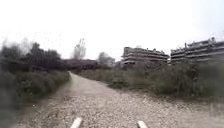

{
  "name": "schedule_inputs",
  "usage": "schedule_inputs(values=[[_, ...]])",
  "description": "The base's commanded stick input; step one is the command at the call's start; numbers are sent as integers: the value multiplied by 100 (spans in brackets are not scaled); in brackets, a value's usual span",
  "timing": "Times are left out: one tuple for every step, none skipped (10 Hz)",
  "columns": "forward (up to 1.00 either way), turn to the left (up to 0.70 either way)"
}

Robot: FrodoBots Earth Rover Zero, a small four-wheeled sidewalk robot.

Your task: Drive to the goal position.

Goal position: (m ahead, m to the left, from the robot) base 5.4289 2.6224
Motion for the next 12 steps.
schedule_inputs(values=[[70, 0], [70, 0], [70, 0], [70, 0], [70, 0], [70, 0], [70, 0], [70, 0], [70, 0], [70, 0], [70, 0], [70, 0]])
